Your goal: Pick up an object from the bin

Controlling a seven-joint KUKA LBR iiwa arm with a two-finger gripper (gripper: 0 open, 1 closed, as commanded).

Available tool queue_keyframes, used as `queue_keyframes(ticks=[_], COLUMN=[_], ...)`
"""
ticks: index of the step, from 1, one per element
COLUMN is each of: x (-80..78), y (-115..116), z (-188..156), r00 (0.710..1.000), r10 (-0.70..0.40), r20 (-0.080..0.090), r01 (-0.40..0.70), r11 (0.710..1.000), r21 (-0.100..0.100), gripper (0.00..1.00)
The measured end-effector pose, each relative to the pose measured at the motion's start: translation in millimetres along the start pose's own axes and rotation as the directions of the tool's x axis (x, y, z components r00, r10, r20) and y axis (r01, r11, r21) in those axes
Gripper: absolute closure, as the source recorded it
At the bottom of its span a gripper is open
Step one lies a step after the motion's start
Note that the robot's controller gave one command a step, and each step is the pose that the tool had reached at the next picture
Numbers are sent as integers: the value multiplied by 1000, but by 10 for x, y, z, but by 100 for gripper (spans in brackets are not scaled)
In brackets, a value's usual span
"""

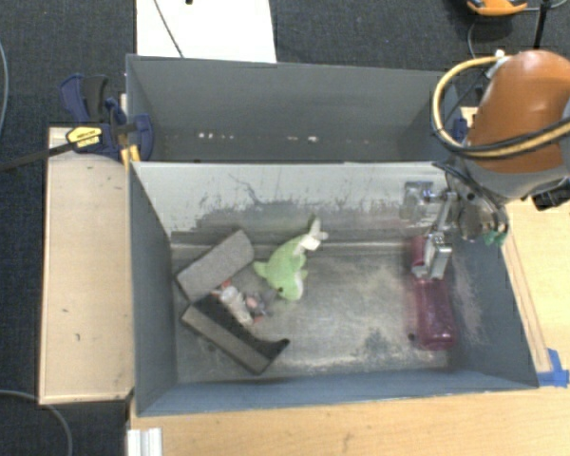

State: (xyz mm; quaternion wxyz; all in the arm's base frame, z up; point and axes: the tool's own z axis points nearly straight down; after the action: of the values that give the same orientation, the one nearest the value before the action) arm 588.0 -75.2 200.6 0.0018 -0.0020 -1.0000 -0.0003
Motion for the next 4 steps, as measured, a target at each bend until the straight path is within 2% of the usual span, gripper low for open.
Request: queue_keyframes(ticks=[1, 2, 3, 4], x=[-13, 70, 205, 229], y=[4, -207, -586, -671], z=[-51, 250, 419, 719], r00=[1000, 971, 815, 767], r10=[-2, -238, -580, -642], r20=[8, 12, 7, 11], r01=[2, 238, 580, 642], r11=[1000, 971, 815, 767], r21=[1, 3, 5, 9], gripper=[0, 0, 0, 0])
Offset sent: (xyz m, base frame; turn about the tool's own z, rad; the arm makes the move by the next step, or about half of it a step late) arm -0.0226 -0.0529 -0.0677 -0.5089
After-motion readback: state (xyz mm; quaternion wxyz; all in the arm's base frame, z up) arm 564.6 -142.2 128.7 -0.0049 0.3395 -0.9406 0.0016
